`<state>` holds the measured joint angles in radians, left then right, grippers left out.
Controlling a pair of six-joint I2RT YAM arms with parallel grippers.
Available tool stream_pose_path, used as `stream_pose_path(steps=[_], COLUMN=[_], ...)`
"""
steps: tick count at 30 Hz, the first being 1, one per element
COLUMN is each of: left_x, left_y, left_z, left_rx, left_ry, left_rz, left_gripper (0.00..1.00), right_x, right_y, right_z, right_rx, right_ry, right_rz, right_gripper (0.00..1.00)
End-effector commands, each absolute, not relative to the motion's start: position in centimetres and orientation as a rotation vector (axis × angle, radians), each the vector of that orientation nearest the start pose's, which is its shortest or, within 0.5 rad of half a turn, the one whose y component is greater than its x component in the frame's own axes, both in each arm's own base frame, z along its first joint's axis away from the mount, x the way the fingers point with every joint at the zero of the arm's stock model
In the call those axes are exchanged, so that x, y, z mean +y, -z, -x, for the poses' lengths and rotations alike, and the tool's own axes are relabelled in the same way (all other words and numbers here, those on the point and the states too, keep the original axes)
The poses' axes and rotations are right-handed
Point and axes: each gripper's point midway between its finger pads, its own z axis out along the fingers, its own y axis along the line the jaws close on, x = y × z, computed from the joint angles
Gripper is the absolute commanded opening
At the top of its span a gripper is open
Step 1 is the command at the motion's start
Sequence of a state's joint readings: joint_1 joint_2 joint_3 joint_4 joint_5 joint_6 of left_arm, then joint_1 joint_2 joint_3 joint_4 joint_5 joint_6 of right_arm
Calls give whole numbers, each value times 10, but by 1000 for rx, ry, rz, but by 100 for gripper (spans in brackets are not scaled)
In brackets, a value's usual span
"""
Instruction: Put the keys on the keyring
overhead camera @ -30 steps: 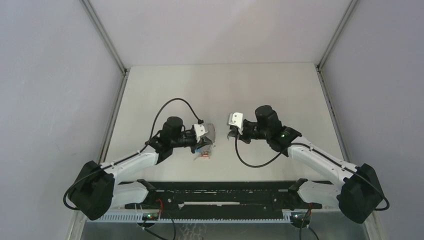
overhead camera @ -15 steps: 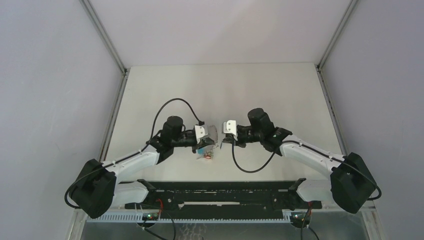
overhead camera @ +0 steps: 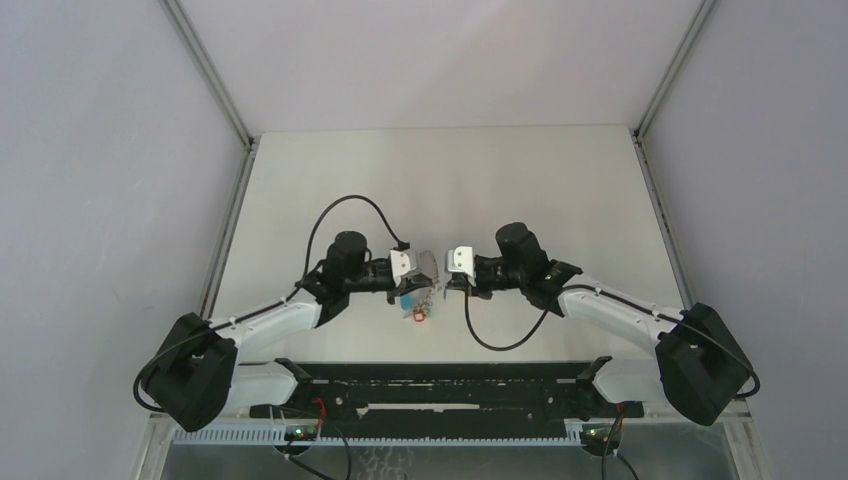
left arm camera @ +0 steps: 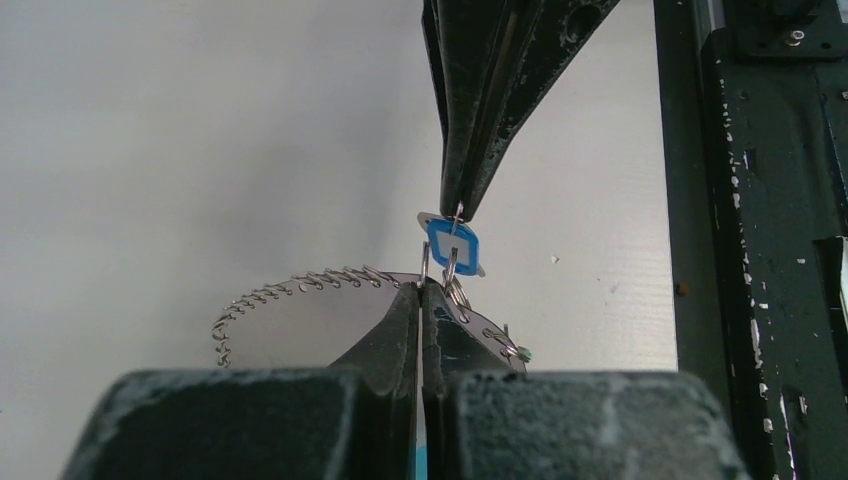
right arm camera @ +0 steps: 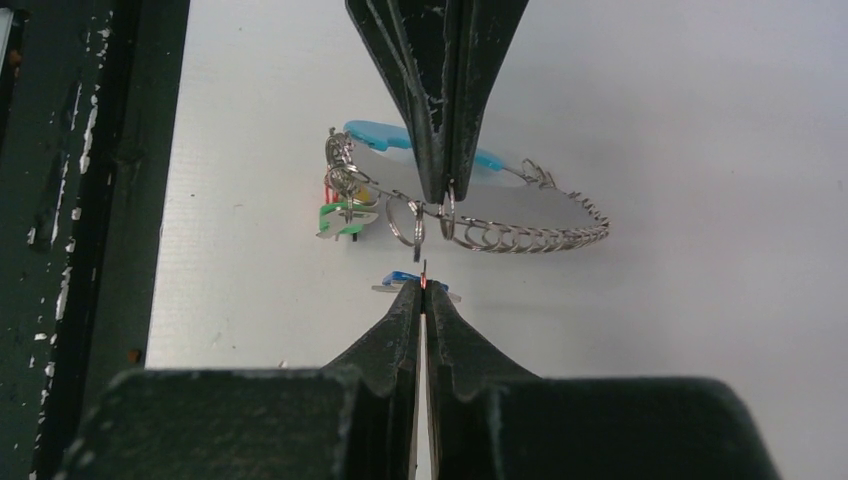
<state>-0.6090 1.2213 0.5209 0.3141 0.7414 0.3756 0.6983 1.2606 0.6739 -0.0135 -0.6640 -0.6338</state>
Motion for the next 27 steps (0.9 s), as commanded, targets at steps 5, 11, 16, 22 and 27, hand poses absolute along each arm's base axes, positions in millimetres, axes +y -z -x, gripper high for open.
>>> stream_pose_path(steps=[5, 11, 16, 22, 27], left_x=[-290, -291, -292, -292, -292], left_y=[-143, -144, -143, -143, -143], left_z=[-213, -213, -212, -213, -214], left_rx=[1356, 1355, 1356, 1361, 1365], left_ry=[910, 919, 928, 924, 924], left_rz=[-1335, -1338, -1340, -1337, -1334], left_gripper=[0, 0, 0, 0, 0], right_x=[298, 297, 299, 302, 300], right_y=[-143, -137, -140, -138, -137], right_z=[-217, -219, -218, -215, -214], right_rx=[1295, 1317, 1296, 1294, 1300], right_ry=[-689, -678, -682, -696, -688], right_rz=[1560, 1564, 1566, 1585, 1590], right_gripper=[0, 0, 0, 0, 0])
